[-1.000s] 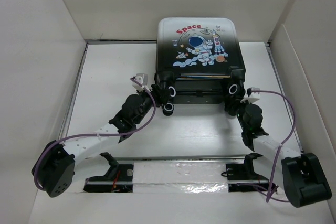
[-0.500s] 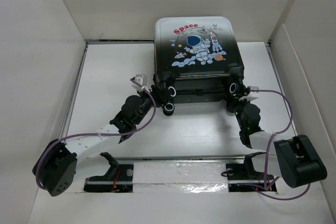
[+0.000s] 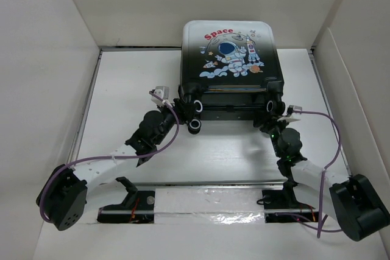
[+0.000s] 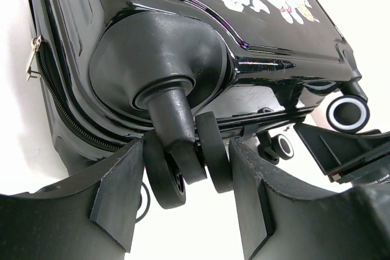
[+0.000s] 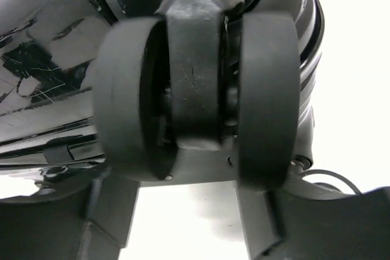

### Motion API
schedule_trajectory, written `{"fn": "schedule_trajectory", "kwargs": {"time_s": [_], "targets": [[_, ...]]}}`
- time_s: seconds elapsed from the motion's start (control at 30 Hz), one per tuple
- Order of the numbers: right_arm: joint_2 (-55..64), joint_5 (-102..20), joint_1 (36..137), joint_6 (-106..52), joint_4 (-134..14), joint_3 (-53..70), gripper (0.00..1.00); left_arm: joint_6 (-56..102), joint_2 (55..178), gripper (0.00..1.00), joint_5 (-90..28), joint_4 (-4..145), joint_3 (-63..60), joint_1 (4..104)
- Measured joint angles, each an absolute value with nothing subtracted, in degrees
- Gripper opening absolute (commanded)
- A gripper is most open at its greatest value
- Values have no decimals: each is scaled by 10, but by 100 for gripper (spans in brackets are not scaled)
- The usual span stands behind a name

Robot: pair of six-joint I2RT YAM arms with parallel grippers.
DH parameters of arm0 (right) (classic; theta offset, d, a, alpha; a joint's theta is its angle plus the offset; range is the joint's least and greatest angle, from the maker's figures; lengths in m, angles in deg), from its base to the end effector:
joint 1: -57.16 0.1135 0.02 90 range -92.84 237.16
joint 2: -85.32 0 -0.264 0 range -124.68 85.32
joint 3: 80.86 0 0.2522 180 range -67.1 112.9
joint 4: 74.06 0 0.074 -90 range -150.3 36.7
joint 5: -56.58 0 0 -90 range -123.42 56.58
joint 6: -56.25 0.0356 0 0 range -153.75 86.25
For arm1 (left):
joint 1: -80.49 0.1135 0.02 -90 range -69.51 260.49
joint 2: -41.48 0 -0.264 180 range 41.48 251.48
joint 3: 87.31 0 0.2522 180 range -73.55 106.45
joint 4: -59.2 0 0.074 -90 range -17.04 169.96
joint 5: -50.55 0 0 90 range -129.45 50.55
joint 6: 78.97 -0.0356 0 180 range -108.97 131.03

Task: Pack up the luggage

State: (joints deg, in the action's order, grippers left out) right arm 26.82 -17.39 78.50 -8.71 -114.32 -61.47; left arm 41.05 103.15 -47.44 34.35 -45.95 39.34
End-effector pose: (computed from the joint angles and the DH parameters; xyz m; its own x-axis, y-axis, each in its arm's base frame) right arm 0.1768 0.0585 0.1817 -0.0223 0.4280 -0.9035 -0.0918 0.8990 0.4282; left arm 0.1841 -0.1543 0.2670 -0.2222 -0.4638 -0.8576 0.5037 0.6985 -0.5083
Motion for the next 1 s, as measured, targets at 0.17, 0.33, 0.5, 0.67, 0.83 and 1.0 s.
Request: {"fn": "schedule_trajectory", "kwargs": {"time_s": [0.17,0.33,0.5,0.67,0.83,1.0], "targets": [[283,-158,773,-85,-1101,-608,61,411,1028,0,-472,347,-460,393],[308,-147,763,-74,-1033,-595,47,411,1025,0,-470,348,-462,393],[374,-142,753,-62,-957,-594,62,411,1018,0,-470,351,-465,393],[331,-185,713,-86,-940,-569,62,411,1007,0,-470,354,-470,392],[281,-237,697,-120,-962,-553,61,414,999,0,-465,355,-475,392],[241,-267,684,-144,-988,-536,57,417,994,0,-459,356,-477,392]]}}
